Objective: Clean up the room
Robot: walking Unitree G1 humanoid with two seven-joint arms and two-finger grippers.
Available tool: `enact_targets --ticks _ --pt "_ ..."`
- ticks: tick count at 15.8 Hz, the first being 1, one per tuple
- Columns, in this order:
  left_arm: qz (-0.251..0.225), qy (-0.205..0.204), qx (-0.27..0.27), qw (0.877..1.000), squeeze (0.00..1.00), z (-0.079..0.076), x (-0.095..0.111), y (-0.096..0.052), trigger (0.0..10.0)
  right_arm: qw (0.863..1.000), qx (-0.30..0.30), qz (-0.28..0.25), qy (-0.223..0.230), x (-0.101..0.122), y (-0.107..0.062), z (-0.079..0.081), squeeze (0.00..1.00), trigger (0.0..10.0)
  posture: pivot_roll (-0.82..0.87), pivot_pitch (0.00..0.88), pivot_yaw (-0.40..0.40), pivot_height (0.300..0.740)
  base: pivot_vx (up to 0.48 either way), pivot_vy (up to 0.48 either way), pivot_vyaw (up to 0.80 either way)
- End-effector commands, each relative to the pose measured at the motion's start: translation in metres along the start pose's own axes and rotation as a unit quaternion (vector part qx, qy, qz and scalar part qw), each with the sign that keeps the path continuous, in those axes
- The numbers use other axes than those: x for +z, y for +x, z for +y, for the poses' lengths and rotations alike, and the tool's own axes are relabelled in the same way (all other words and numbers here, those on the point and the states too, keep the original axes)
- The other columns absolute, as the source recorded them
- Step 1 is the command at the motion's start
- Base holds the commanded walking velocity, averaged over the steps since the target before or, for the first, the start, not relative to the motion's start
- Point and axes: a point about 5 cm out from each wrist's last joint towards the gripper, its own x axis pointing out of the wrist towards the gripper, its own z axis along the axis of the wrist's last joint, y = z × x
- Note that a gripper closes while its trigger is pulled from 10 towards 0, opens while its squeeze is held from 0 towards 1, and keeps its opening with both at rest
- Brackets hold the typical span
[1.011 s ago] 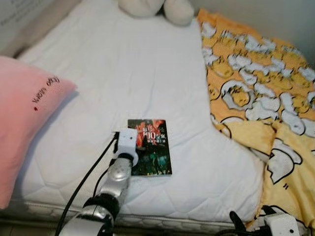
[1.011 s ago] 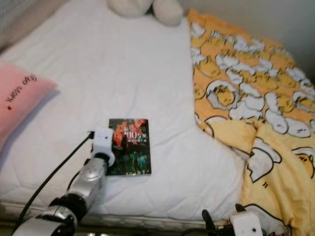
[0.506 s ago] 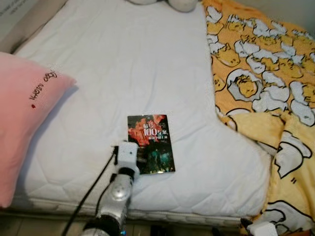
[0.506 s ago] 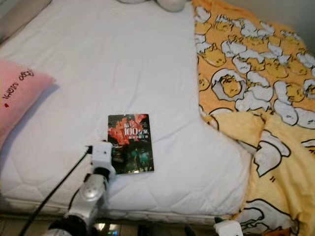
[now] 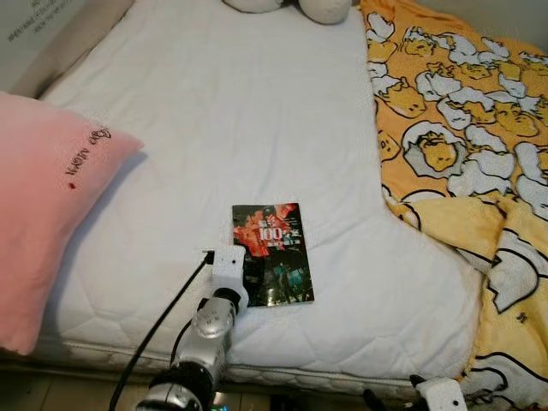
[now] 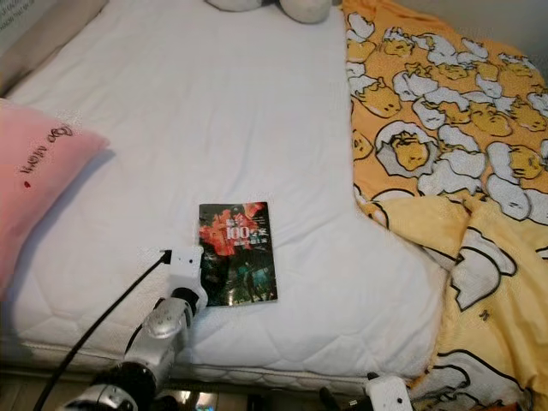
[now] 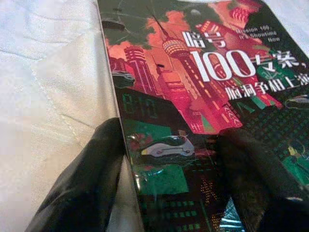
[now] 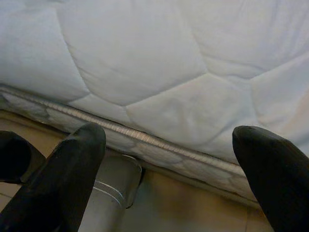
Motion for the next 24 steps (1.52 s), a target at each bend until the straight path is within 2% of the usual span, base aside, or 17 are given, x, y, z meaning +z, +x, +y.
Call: enact_targets --ticks 1,2,4,5,7,10,12,15,16,18,19,20,21,22,23,24 --pt "0.096 -0.015 -0.011 0.995 0.0 -0.004 -0.039 -0.014 0.0 1.0 -0.012 0.009 -0.005 -0.005 -0.005 -0.006 0.0 10.0 -0.02 0.239 -0.139 0.74 0.0 0.0 0.0" --pt "0.107 -0.019 -0.02 0.994 0.0 -0.003 -0.04 -0.013 0.0 1.0 -0.012 0.006 -0.006 -0.004 -0.003 -0.007 0.0 10.0 -0.01 0.236 -0.138 0.74 0.0 0.0 0.0" --pt "0.096 -0.021 -0.004 0.995 0.0 0.01 -0.033 -0.012 0.0 1.0 -0.008 -0.003 -0.009 -0.002 0.004 -0.008 0.0 10.0 0.01 0.212 -0.133 0.74 0.0 0.0 0.0" --pt "0.094 -0.022 -0.009 0.995 0.0 0.011 -0.033 -0.011 0.0 1.0 -0.008 -0.006 -0.01 -0.001 0.006 -0.008 0.0 10.0 0.01 0.207 -0.133 0.74 0.0 0.0 0.0" --pt "0.107 -0.014 -0.045 0.993 0.0 0.005 -0.035 -0.011 0.0 1.0 -0.009 -0.013 -0.013 0.002 0.011 -0.01 0.0 10.0 0.02 0.196 -0.136 0.74 0.0 0.0 0.0" --pt "0.105 -0.013 -0.057 0.993 0.0 -0.003 -0.031 -0.008 0.0 1.0 -0.006 -0.013 -0.019 0.005 0.014 -0.011 0.0 10.0 0.02 0.191 -0.153 0.74 0.0 0.0 0.0" --pt "0.102 0.028 -0.085 0.991 0.0 -0.011 -0.031 -0.008 0.0 1.0 -0.004 -0.017 -0.022 0.009 0.017 -0.013 0.0 10.0 0.02 0.187 -0.159 0.74 0.0 0.0 0.0" --pt "0.091 0.003 -0.083 0.992 0.0 -0.011 -0.027 -0.006 0.0 0.999 0.009 -0.027 -0.017 0.015 0.025 -0.007 0.0 10.0 0.04 0.168 -0.146 0.74 0.0 0.0 0.0" --pt "0.078 -0.011 -0.09 0.993 0.0 -0.012 -0.022 -0.004 0.0 0.999 -0.003 -0.042 -0.014 0.022 0.034 -0.009 0.0 10.0 0.05 0.138 -0.125 0.74 0.0 0.0 0.0" --pt "0.044 -0.001 -0.09 0.995 0.0 -0.011 -0.008 0.0 0.0 0.996 -0.021 -0.083 -0.002 0.045 0.056 -0.013 0.0 10.0 0.08 0.069 -0.073 0.74 0.0 0.0 0.0" --pt "0.026 -0.01 -0.095 0.995 0.0 -0.012 -0.002 0.002 0.0 0.995 -0.024 -0.092 -0.003 0.05 0.062 -0.014 0.0 10.0 0.08 0.059 -0.068 0.74 0.0 0.0 0.0" --pt "-0.057 -0.021 -0.114 0.992 0.0 -0.015 0.031 0.008 0.0 0.992 -0.033 -0.124 0.001 0.068 0.075 -0.017 0.0 10.0 0.11 0.015 -0.04 0.74 0.0 0.0 0.0" --pt "-0.1 -0.017 -0.121 0.988 0.0 -0.013 0.051 0.01 0.0 0.989 -0.038 -0.141 0.003 0.079 0.081 -0.018 0.0 10.0 0.13 0.0 -0.026 0.74 0.0 0.0 0.0" --pt "-0.115 -0.015 -0.121 0.986 0.0 -0.011 0.058 0.01 0.0 0.988 -0.04 -0.148 0.004 0.083 0.084 -0.019 0.0 10.0 0.14 0.0 -0.022 0.74 0.0 0.0 0.0" --pt "-0.159 -0.006 -0.116 0.98 0.0 -0.002 0.08 0.006 0.0 0.983 -0.045 -0.176 0.011 0.099 0.091 -0.017 0.0 10.0 0.16 0.0 0.0 0.74 0.0 0.0 0.0" --pt "-0.171 -0.004 -0.111 0.979 0.0 0.002 0.086 0.004 0.0 0.981 -0.047 -0.186 0.013 0.104 0.093 -0.017 0.0 10.0 0.17 0.0 0.003 0.74 0.0 0.0 0.0"
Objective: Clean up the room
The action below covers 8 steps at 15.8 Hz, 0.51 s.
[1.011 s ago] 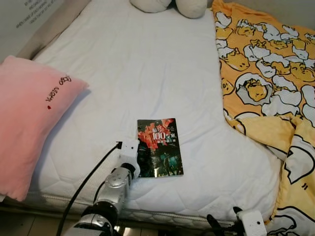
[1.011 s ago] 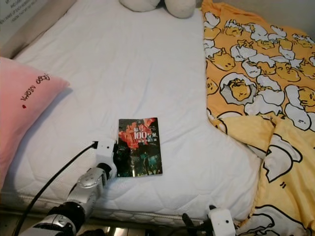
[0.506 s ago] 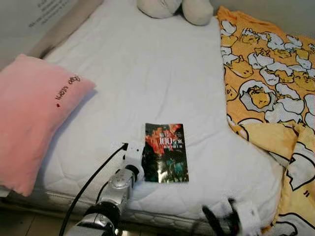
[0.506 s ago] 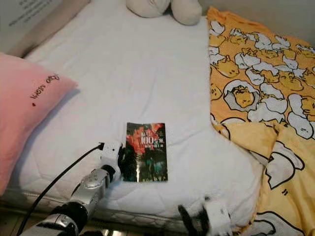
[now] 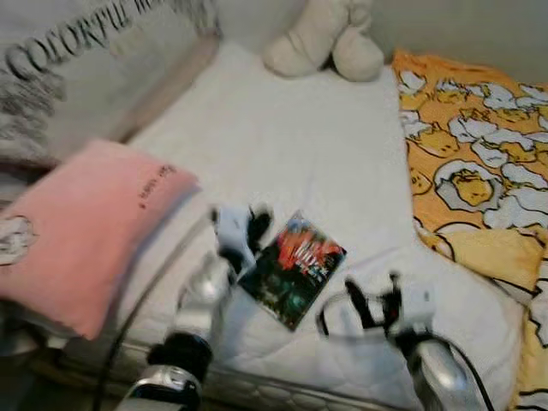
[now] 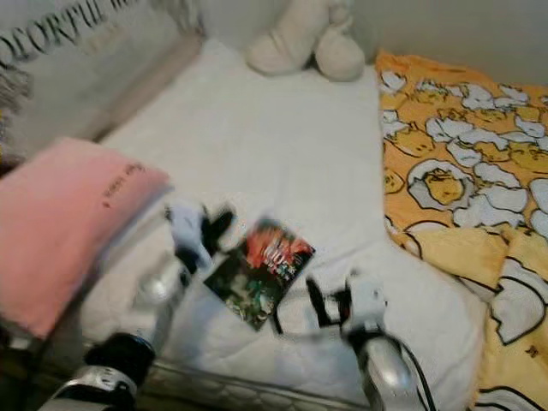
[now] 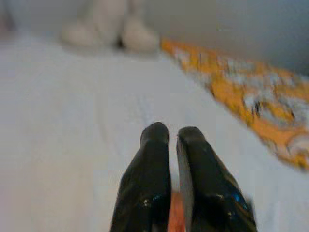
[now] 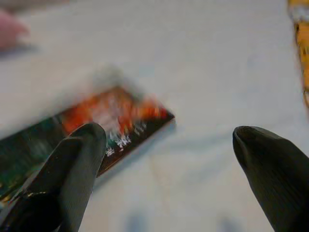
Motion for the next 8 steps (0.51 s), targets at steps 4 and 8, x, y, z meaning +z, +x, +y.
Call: enact_targets --ticks 4,8 --pt "0.014 0.025 0.042 0.999 0.0 0.027 0.0 -0.036 5.2 0.987 -0.101 -0.122 -0.001 0.04 -0.008 -0.009 0.0 10.0 0.17 0.0 0.021 0.74 0.0 0.0 0.0" --pt "0.045 0.046 0.05 0.997 0.0 0.018 -0.007 -0.029 10.0 0.989 -0.111 -0.099 0.009 0.024 -0.005 -0.006 0.0 10.0 0.16 0.0 0.033 0.74 0.0 0.0 0.0"
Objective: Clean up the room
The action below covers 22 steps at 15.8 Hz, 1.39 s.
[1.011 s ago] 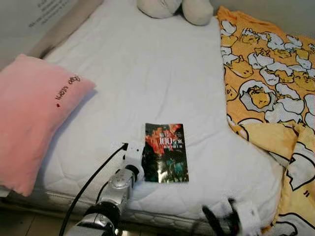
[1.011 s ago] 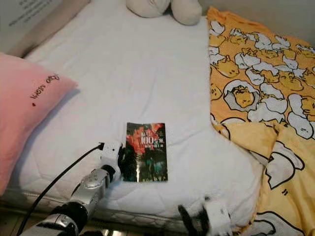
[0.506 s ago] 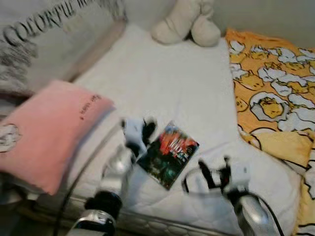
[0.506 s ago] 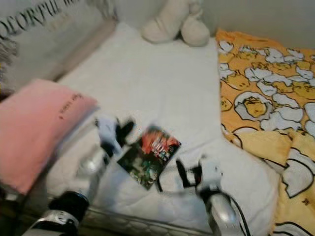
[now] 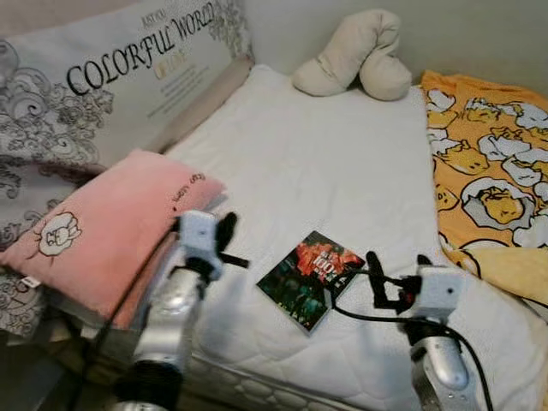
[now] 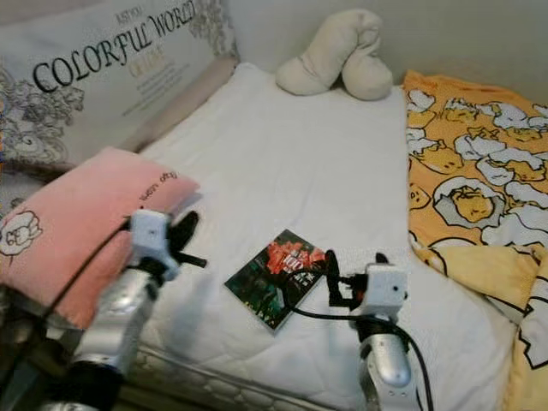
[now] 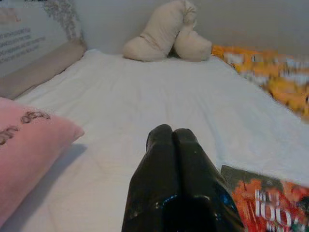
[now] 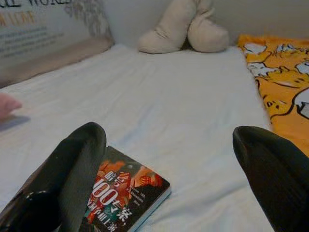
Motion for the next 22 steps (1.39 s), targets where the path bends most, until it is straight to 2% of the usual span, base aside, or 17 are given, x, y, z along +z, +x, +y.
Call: enact_targets --ticks 1,2,4,6,8,9,10,11,12,13,14,16,18,21,22 --pt "-0.001 0.032 -0.006 0.999 0.0 -0.002 0.006 0.004 10.0 1.0 -0.015 -0.023 -0.008 0.007 0.003 -0.004 0.0 10.0 0.15 0.0 0.034 0.74 0.0 0.0 0.0" --pt "0.0 0.062 0.001 0.998 0.0 -0.001 0.007 0.004 10.0 0.999 -0.022 -0.016 -0.02 0.004 -0.004 -0.007 0.0 10.0 0.14 0.0 0.031 0.74 0.0 0.0 0.0" --pt "0.003 0.069 0.01 0.998 0.0 0.001 0.007 0.005 10.0 0.999 -0.041 0.009 -0.023 -0.005 -0.013 -0.011 0.0 10.0 0.13 0.0 0.034 0.74 0.0 0.0 0.0" --pt "0.004 0.075 0.013 0.997 0.0 -0.003 0.009 0.016 10.0 0.999 -0.031 0.033 -0.02 -0.014 -0.003 -0.007 0.0 10.0 0.12 0.0 0.035 0.74 0.0 0.0 0.0" --pt "0.0 0.086 0.018 0.996 0.0 0.0 0.011 0.019 10.0 0.997 -0.056 0.048 0.011 -0.018 0.0 -0.011 0.0 10.0 0.11 0.0 0.033 0.74 0.0 0.0 0.0" --pt "-0.006 0.084 0.019 0.996 0.0 0.001 0.012 0.019 10.0 0.997 -0.06 0.04 0.007 -0.015 0.001 -0.013 0.0 10.0 0.11 0.0 0.032 0.74 0.0 0.0 0.0" --pt "-0.008 0.098 0.023 0.995 0.0 0.001 0.012 0.015 10.0 0.997 -0.069 0.028 -0.008 -0.01 -0.003 -0.017 0.0 10.0 0.11 0.0 0.031 0.74 0.0 0.0 0.0" --pt "-0.009 0.093 0.025 0.995 0.65 0.001 0.011 0.012 10.0 0.996 -0.084 0.023 -0.016 -0.008 -0.007 -0.021 0.0 10.0 0.11 0.0 0.03 0.74 0.0 0.0 0.0" --pt "-0.022 0.076 0.012 0.997 1.0 -0.003 0.009 0.003 10.0 0.994 -0.111 0.011 -0.02 -0.004 -0.014 -0.029 0.0 10.0 0.11 0.0 0.027 0.74 0.0 0.0 0.0" --pt "0.007 0.09 -0.017 0.996 1.0 -0.014 -0.01 -0.011 10.0 0.992 -0.116 0.024 -0.031 -0.009 -0.024 -0.033 1.0 10.0 0.11 0.0 0.024 0.74 0.0 0.0 0.0" --pt "0.018 0.096 -0.024 0.995 1.0 -0.017 -0.016 -0.015 10.0 0.992 -0.115 0.031 -0.033 -0.012 -0.027 -0.033 1.0 10.0 0.1 0.0 0.025 0.74 0.0 0.0 0.0" --pt "0.051 0.108 -0.029 0.992 1.0 -0.022 -0.027 -0.001 10.0 0.99 -0.116 0.064 -0.047 -0.026 -0.034 -0.032 1.0 10.0 0.09 0.0 0.008 0.74 0.0 0.0 0.0" --pt "0.08 0.088 -0.031 0.992 1.0 -0.019 -0.036 0.004 10.0 0.99 -0.092 0.082 -0.065 -0.03 -0.038 -0.025 1.0 10.0 0.07 0.036 -0.013 0.74 0.0 0.0 -0.64" --pt "0.111 0.098 -0.022 0.989 1.0 -0.008 -0.04 0.011 10.0 0.99 -0.049 0.105 -0.08 -0.034 -0.05 -0.014 1.0 10.0 0.02 0.108 -0.032 0.74 0.0 0.0 -0.77" --pt "0.122 0.123 0.01 0.985 0.0 0.005 -0.038 0.016 10.0 0.989 -0.042 0.108 -0.088 -0.034 -0.053 -0.014 1.0 10.0 0.0 0.131 -0.033 0.74 0.0 0.0 -0.77"
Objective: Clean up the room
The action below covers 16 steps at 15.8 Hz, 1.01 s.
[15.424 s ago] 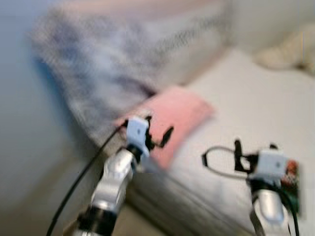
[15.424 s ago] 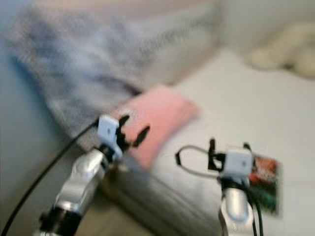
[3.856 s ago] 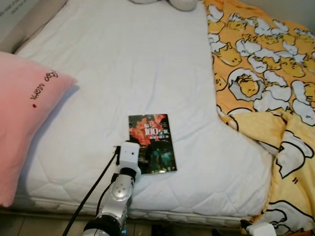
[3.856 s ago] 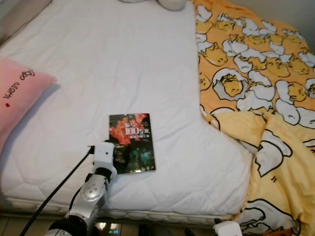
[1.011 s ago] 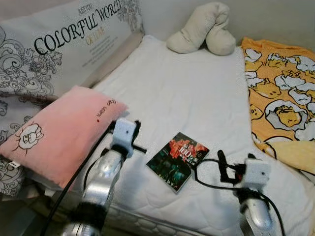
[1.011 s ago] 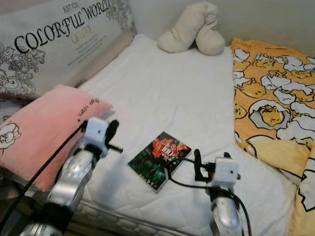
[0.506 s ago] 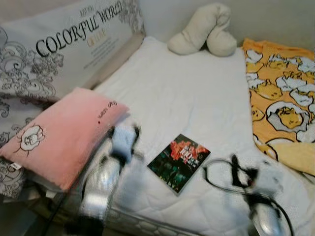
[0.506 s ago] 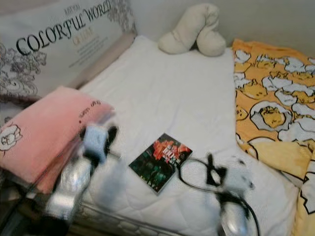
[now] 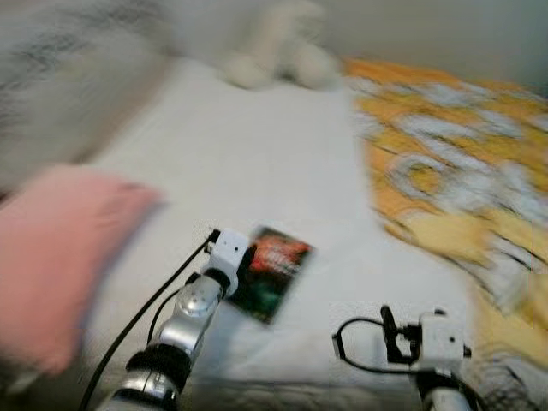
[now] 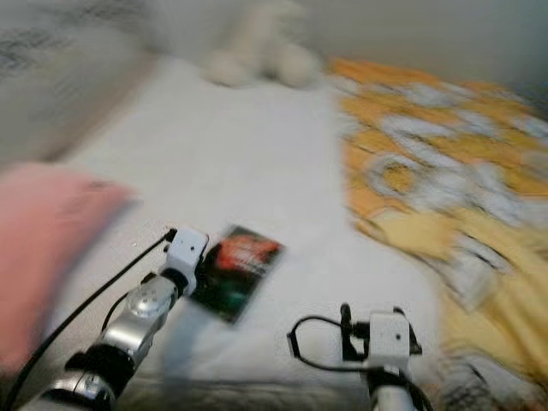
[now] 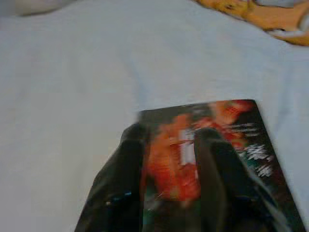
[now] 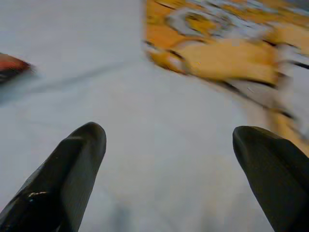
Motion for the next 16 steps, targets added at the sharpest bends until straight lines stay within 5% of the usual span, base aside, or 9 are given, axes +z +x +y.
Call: enact_targets --ticks 1,2,3,4,9,10,11,13,16 --pt "0.008 0.026 0.035 0.999 0.0 0.014 0.002 0.003 10.0 1.0 0.01 -0.001 -0.016 0.004 -0.002 0.0 1.0 10.0 -0.01 0.141 -0.04 0.74 0.0 0.0 -0.77" --pt "0.044 0.059 0.049 0.996 0.0 0.023 -0.003 0.005 10.0 1.0 0.019 0.004 -0.019 0.002 -0.008 0.001 1.0 10.0 -0.03 0.159 -0.046 0.74 0.0 0.0 -0.77" --pt "0.062 0.082 0.066 0.993 0.0 0.032 -0.005 0.004 10.0 0.999 0.027 0.004 -0.024 0.003 -0.016 0.003 0.0 10.0 -0.05 0.188 -0.053 0.74 0.0 0.0 0.0" --pt "0.068 0.082 0.082 0.991 1.0 0.04 -0.007 0.003 10.0 0.999 0.037 0.004 -0.028 0.004 -0.023 0.004 0.0 10.0 -0.07 0.202 -0.058 0.74 0.0 0.0 0.0" --pt "0.092 0.037 0.088 0.991 1.0 0.052 -0.013 -0.001 10.0 0.998 0.05 0.029 -0.029 -0.001 -0.05 0.001 0.0 10.0 -0.11 0.242 -0.074 0.74 0.0 0.0 0.0" --pt "0.111 0.034 0.102 0.988 0.76 0.056 -0.022 -0.006 10.0 0.997 0.054 0.038 -0.03 -0.002 -0.056 -0.001 0.0 10.0 -0.11 0.251 -0.082 0.74 0.0 0.0 0.0" --pt "0.111 0.025 0.111 0.987 0.0 0.058 -0.023 -0.007 10.0 0.997 0.055 0.04 -0.03 -0.002 -0.059 -0.002 0.0 10.0 -0.11 0.252 -0.085 0.74 0.0 0.0 0.0" --pt "0.094 -0.035 0.099 0.99 0.0 0.057 -0.022 -0.007 10.0 0.997 0.059 0.045 -0.027 -0.003 -0.061 -0.002 0.0 10.0 -0.11 0.255 -0.086 0.74 0.0 0.0 0.0" --pt "0.096 -0.056 0.064 0.992 0.0 0.049 -0.031 -0.011 10.0 0.996 0.066 0.056 -0.023 -0.006 -0.065 -0.001 0.0 10.0 -0.11 0.259 -0.087 0.74 0.0 0.0 0.0"
